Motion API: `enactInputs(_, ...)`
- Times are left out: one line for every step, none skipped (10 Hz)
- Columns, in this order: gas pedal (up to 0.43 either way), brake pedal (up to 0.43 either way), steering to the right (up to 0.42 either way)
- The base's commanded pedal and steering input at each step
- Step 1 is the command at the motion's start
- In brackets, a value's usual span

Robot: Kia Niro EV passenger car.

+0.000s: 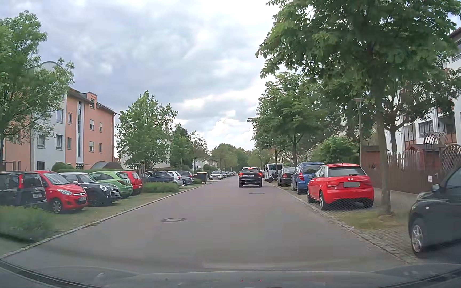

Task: Follow the waypoints while adhering to traffic rules and regulations

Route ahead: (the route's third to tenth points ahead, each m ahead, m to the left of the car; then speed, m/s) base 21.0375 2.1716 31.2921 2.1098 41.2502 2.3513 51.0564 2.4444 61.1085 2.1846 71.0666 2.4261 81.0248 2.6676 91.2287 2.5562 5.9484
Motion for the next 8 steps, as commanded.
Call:
enactInputs(0.157,0.018,-0.005)
enactInputs(0.169,0.018,-0.005)
enactInputs(0.169,0.018,-0.005)
enactInputs(0.169,0.018,-0.005)
enactInputs(0.157,0.018,-0.002)
enactInputs(0.118,0.018,0.002)
enactInputs(0.039,0.018,0.009)
enactInputs(0.028,0.018,0.01)
